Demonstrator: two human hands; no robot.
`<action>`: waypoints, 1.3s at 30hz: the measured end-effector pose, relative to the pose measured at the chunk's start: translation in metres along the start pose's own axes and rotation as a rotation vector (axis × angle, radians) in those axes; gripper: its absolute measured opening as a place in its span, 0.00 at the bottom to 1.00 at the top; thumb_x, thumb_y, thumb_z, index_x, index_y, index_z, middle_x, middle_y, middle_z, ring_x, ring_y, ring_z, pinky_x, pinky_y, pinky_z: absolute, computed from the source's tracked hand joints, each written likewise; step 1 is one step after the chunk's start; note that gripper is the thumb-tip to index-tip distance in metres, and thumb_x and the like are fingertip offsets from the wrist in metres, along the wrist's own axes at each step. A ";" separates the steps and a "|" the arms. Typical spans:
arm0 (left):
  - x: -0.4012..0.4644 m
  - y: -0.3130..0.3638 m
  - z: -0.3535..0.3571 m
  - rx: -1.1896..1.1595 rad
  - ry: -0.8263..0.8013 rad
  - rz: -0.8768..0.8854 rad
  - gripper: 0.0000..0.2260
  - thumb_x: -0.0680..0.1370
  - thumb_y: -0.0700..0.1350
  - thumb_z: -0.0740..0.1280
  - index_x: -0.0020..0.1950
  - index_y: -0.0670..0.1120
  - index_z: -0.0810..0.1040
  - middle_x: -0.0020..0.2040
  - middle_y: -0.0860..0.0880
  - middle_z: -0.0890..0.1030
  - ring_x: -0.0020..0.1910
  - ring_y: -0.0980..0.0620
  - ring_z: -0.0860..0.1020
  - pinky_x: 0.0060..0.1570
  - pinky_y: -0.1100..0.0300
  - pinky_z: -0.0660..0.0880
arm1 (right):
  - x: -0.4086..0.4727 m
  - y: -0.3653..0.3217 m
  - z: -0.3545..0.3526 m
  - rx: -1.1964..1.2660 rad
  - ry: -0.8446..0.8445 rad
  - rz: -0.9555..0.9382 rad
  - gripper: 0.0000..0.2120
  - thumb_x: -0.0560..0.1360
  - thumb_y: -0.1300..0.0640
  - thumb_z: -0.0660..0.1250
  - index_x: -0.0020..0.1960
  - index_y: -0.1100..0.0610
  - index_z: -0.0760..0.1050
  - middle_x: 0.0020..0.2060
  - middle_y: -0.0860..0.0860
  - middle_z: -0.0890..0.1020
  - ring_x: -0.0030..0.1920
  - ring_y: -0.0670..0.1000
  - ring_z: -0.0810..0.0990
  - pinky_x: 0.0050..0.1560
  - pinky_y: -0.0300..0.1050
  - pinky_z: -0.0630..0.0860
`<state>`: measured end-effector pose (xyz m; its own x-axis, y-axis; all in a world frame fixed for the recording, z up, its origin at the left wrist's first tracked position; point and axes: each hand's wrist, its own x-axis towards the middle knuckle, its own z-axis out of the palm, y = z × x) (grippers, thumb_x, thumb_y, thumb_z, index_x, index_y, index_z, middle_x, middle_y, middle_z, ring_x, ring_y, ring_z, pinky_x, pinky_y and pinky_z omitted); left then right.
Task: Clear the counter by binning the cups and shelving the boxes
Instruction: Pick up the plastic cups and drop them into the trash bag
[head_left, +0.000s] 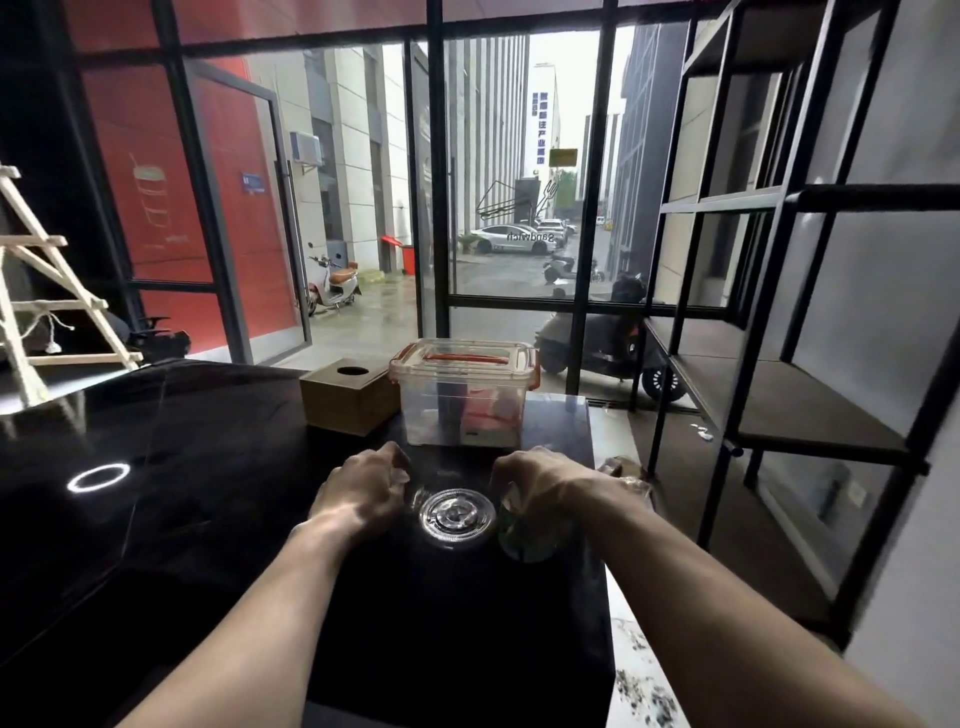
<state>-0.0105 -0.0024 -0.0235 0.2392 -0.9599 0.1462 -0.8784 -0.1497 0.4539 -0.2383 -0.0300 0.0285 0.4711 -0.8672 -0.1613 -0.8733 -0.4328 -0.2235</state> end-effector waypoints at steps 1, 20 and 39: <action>0.001 0.007 0.000 -0.037 -0.030 0.015 0.10 0.76 0.47 0.63 0.56 0.54 0.79 0.55 0.50 0.85 0.50 0.46 0.84 0.55 0.51 0.79 | 0.000 0.002 0.000 -0.004 0.027 0.001 0.28 0.65 0.54 0.80 0.64 0.51 0.77 0.55 0.53 0.76 0.59 0.57 0.78 0.51 0.44 0.75; -0.007 0.059 0.032 0.173 -0.215 0.135 0.31 0.58 0.67 0.73 0.53 0.51 0.70 0.52 0.50 0.75 0.57 0.46 0.74 0.56 0.51 0.75 | -0.017 0.042 -0.010 0.042 0.213 0.006 0.40 0.64 0.54 0.82 0.70 0.53 0.66 0.62 0.55 0.72 0.60 0.57 0.74 0.55 0.46 0.72; -0.017 0.196 0.039 0.062 -0.059 0.353 0.33 0.69 0.57 0.75 0.67 0.48 0.63 0.64 0.44 0.71 0.62 0.43 0.73 0.60 0.50 0.74 | -0.079 0.148 -0.040 0.022 0.381 0.105 0.22 0.64 0.55 0.70 0.57 0.51 0.71 0.54 0.53 0.76 0.53 0.57 0.79 0.51 0.51 0.80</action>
<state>-0.2026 -0.0247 0.0291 -0.1059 -0.9667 0.2330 -0.9264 0.1810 0.3301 -0.4099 -0.0352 0.0467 0.2956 -0.9376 0.1830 -0.9096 -0.3348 -0.2459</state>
